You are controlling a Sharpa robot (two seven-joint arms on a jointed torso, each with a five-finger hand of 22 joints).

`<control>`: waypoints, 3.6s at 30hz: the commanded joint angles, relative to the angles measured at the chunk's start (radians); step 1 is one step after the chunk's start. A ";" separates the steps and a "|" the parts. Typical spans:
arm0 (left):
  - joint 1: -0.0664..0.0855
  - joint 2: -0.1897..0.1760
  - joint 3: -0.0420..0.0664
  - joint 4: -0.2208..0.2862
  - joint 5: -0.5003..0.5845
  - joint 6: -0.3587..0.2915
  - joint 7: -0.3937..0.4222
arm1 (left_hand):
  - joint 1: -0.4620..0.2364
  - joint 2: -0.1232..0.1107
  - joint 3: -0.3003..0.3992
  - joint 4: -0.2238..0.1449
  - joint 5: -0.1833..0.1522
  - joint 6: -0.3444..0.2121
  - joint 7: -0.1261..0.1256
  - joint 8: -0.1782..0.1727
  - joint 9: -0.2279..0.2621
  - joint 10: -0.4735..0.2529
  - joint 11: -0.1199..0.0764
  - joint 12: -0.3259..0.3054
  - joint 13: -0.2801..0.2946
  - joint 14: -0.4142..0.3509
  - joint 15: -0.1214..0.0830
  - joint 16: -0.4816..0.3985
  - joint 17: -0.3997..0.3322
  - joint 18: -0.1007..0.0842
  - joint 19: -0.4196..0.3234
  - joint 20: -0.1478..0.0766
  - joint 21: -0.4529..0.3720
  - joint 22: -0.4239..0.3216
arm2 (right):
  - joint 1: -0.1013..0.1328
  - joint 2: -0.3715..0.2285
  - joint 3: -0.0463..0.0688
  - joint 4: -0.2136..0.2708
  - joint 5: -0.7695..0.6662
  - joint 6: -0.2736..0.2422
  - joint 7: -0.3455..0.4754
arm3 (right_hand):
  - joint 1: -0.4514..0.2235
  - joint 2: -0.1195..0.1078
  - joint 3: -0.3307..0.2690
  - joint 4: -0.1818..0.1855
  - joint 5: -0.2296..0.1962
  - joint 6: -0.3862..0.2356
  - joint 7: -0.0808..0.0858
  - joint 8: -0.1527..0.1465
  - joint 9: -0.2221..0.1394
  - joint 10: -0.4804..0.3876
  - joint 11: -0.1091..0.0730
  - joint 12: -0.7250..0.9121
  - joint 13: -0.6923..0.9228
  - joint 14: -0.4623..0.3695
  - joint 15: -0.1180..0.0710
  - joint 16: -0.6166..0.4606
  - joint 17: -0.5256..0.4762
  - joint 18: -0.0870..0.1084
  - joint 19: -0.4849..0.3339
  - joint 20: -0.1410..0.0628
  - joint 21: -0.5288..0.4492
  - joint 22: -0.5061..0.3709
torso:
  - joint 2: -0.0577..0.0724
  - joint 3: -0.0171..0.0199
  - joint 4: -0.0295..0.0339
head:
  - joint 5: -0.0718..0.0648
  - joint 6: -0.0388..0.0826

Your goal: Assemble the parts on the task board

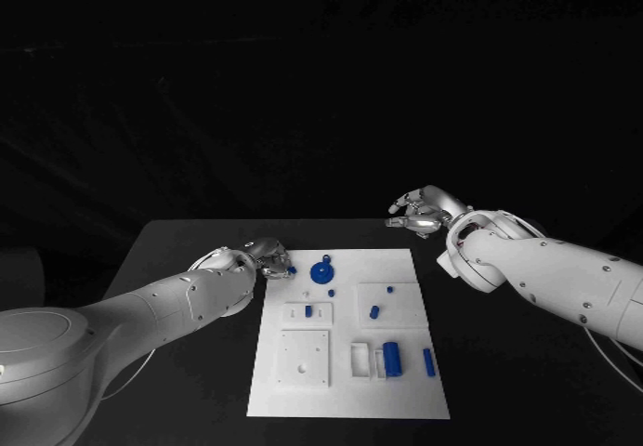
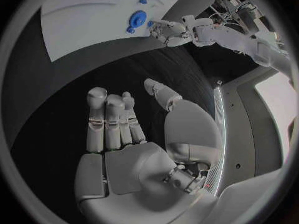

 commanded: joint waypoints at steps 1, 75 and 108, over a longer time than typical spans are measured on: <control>-0.011 0.006 -0.004 0.000 0.008 0.042 -0.005 | 0.005 0.005 0.004 -0.007 0.006 0.001 0.000 0.000 -0.018 -0.001 0.000 -0.003 -0.002 -0.002 0.000 0.005 -0.002 -0.004 -0.005 -0.059 0.006 0.021 | 0.000 0.000 0.000 0.002 -0.004 0.001 0.008 | 0.001 0.006 -0.001 0.002 0.005 0.000 0.006 -0.004 0.001 -0.009 0.000 0.004 -0.002 0.004 -0.005 0.003 -0.002 0.069 0.000 -0.005 -0.007 0.017 | -0.001 0.0003 -0.0007 | 0.000 0.001; 0.039 -0.106 -0.005 0.132 -0.153 -0.034 0.146 | 0.064 -0.137 0.045 -0.075 -0.012 -0.025 -0.021 -0.001 -0.064 -0.027 0.018 -0.080 -0.060 -0.042 0.015 0.019 -0.039 -0.016 -0.033 -0.048 0.001 0.020 | 0.001 -0.008 0.000 0.034 0.042 0.022 0.004 | 0.001 0.008 -0.002 0.003 0.005 0.003 0.005 -0.002 0.003 -0.009 0.000 0.009 -0.005 0.005 -0.006 0.005 -0.001 0.069 0.002 -0.005 -0.006 0.018 | 0.000 -0.0020 0.0007 | 0.006 0.023; -0.013 -0.054 -0.005 0.035 -0.155 0.058 0.130 | 0.060 -0.053 0.018 -0.037 -0.006 0.024 0.002 0.052 -0.061 -0.068 0.005 0.076 0.016 -0.057 0.015 0.066 -0.038 -0.009 -0.042 -0.044 0.016 0.021 | 0.001 -0.003 0.000 0.033 0.039 0.022 0.006 | 0.000 0.009 -0.003 0.003 0.006 0.003 0.005 -0.003 0.003 -0.009 0.000 0.011 -0.007 0.005 -0.006 0.006 -0.001 0.069 0.003 -0.006 -0.006 0.018 | 0.000 0.0001 -0.0001 | 0.003 0.015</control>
